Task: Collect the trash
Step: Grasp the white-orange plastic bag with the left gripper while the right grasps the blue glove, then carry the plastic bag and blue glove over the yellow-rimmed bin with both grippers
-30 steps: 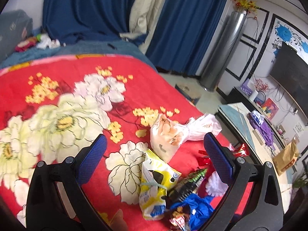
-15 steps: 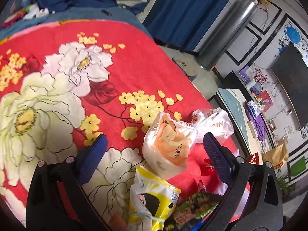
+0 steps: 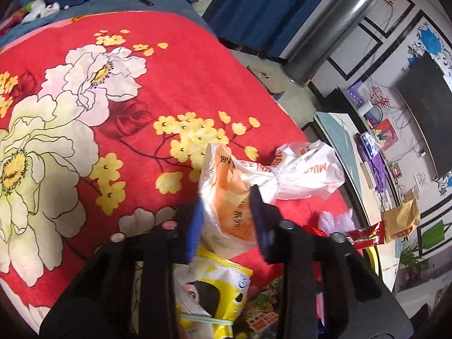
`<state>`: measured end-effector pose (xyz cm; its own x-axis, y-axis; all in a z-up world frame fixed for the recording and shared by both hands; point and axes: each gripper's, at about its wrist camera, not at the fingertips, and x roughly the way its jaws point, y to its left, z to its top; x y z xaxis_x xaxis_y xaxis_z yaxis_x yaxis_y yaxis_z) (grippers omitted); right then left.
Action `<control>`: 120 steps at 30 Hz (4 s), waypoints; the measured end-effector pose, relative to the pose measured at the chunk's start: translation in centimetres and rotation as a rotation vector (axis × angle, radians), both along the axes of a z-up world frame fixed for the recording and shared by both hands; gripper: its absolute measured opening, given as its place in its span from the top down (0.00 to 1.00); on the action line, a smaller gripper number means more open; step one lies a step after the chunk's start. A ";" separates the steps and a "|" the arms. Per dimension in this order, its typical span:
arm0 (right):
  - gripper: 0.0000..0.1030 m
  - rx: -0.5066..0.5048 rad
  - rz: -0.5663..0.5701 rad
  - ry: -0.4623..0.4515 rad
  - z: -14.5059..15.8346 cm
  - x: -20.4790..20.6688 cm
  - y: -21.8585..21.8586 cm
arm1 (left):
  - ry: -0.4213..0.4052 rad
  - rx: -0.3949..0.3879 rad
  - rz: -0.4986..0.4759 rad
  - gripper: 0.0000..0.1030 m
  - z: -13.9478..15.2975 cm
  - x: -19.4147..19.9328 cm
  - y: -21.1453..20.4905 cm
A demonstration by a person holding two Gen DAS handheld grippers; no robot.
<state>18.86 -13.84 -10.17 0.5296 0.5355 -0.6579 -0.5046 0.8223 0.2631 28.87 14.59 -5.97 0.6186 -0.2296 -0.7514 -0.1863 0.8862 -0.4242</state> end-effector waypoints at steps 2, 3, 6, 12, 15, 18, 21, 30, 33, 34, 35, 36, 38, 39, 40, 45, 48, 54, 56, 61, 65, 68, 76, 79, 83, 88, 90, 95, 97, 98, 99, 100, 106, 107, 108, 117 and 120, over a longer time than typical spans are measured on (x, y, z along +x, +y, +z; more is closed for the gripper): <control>0.97 -0.002 -0.010 -0.003 0.3 -0.1 -0.7 | -0.014 0.001 -0.002 0.83 0.2 -0.2 -0.2; 0.97 -0.002 -0.014 -0.005 0.4 -0.1 -0.9 | -0.027 -0.002 -0.002 0.84 0.4 -0.5 -0.3; 0.97 -0.005 -0.018 -0.013 0.7 -0.1 -1.6 | -0.059 -0.004 0.007 0.85 0.9 -1.3 -0.5; 0.97 -0.003 0.001 -0.030 1.4 -0.6 -1.9 | -0.152 0.030 0.052 0.86 3.1 -4.0 -0.3; 0.97 0.004 0.020 -0.036 1.8 -1.1 -1.7 | -0.206 0.048 0.069 0.86 4.4 -5.7 -0.5; 0.97 0.012 0.034 -0.041 2.4 -1.7 -1.9 | -0.250 0.064 0.071 0.86 5.6 -7.0 -1.1; 0.97 0.022 0.042 -0.044 3.0 -2.2 -2.2 | -0.282 0.070 0.061 0.86 6.4 -8.3 -1.8; 0.97 0.038 0.032 -0.079 4.9 -3.1 -4.0 | -0.349 0.089 -0.001 0.86 8.5 -10.3 -4.9; 0.97 0.041 0.015 -0.092 5.4 -3.1 -4.9 | -0.361 0.107 -0.017 0.86 8.9 -10.6 -5.9; 0.97 0.043 0.008 -0.096 5.6 -3.1 -5.2 | -0.365 0.113 -0.026 0.86 9.0 -10.7 -6.3; 0.97 0.044 0.004 -0.099 5.6 -3.1 -5.4 | -0.366 0.116 -0.031 0.86 9.0 -10.8 -6.5; 0.97 0.045 -0.004 -0.106 5.9 -3.1 -5.8 | -0.370 0.120 -0.040 0.86 9.1 -10.8 -6.9; 0.97 0.050 -0.018 -0.120 6.3 -3.0 -6.4 | -0.374 0.128 -0.052 0.86 9.2 -10.9 -7.5; 0.97 0.050 -0.024 -0.126 6.4 -3.0 -6.4 | -0.377 0.131 -0.061 0.86 9.3 -10.9 -7.9; 0.97 0.052 -0.031 -0.132 6.6 -3.0 -6.7 | -0.379 0.134 -0.066 0.86 9.3 -11.0 -8.2; 0.97 0.056 -0.067 -0.165 7.5 -3.2 -8.0 | -0.390 0.144 -0.095 0.86 9.3 -11.2 -9.6; 0.97 0.054 -0.090 -0.184 8.0 -3.1 -8.8 | -0.396 0.153 -0.112 0.86 9.4 -11.4 -10.5; 0.97 0.053 -0.142 -0.208 8.7 -3.2 -10.7 | -0.403 0.156 -0.143 0.86 9.4 -11.6 -11.9; 0.97 0.052 -0.161 -0.216 8.9 -3.2 -11.4 | -0.407 0.160 -0.154 0.86 9.4 -11.7 -12.3; 0.97 0.051 -0.210 -0.233 9.3 -3.4 -13.0 | -0.407 0.170 -0.191 0.86 9.2 -11.7 -14.0; 0.97 0.056 -0.250 -0.239 9.6 -3.6 -14.4 | -0.401 0.178 -0.221 0.86 8.8 -11.7 -15.3; 0.97 0.056 -0.276 -0.239 9.6 -3.5 -15.3 | -0.401 0.187 -0.241 0.86 8.6 -11.8 -16.1; 0.97 0.055 -0.349 -0.242 9.5 -3.7 -17.8 | -0.397 0.205 -0.296 0.86 7.8 -11.9 -18.4; 0.97 0.054 -0.374 -0.241 9.4 -3.7 -18.7 | -0.398 0.220 -0.311 0.86 7.6 -12.1 -19.3; 0.97 0.053 -0.410 -0.238 9.3 -3.8 -19.6 | -0.398 0.239 -0.335 0.86 7.2 -12.2 -20.6; 0.97 0.058 -0.453 -0.236 9.1 -3.9 -21.2 | -0.398 0.265 -0.374 0.86 6.7 -12.4 -22.5; 0.97 0.061 -0.468 -0.236 9.0 -3.9 -21.9 | -0.398 0.278 -0.391 0.86 6.4 -12.5 -23.3; 0.97 0.067 -0.504 -0.233 8.8 -4.1 -23.5 | -0.392 0.299 -0.439 0.86 5.6 -12.6 -25.1; 0.97 0.068 -0.519 -0.231 8.7 -4.1 -24.1 | -0.387 0.308 -0.464 0.85 5.2 -12.7 -26.0; 0.97 0.069 -0.524 -0.228 8.6 -4.2 -24.3 | -0.385 0.312 -0.473 0.85 5.0 -12.7 -26.4; 0.97 0.070 -0.531 -0.226 8.5 -4.2 -24.6 | -0.382 0.318 -0.486 0.85 4.7 -12.8 -26.9; 0.97 0.068 -0.536 -0.224 8.3 -4.1 -24.8 | -0.379 0.321 -0.499 0.85 4.5 -12.8 -27.4; 0.97 0.060 -0.570 -0.214 7.6 -4.1 -26.0 | -0.359 0.339 -0.572 0.85 2.8 -13.2 -30.5; 0.97 0.056 -0.575 -0.214 7.4 -4.1 -26.2 | -0.354 0.348 -0.586 0.85 2.5 -13.3 -31.1; 0.97 0.046 -0.583 -0.214 7.2 -4.1 -26.4 | -0.350 0.352 -0.597 0.85 2.2 -13.3 -31.4; 0.97 0.017 -0.631 -0.184 5.0 -3.1 -27.8 | -0.307 0.355 -0.677 0.85 -0.1 -13.2 -34.4; 0.97 0.010 -0.644 -0.163 4.3 -2.7 -28.2 | -0.290 0.353 -0.697 0.85 -0.9 -13.2 -35.1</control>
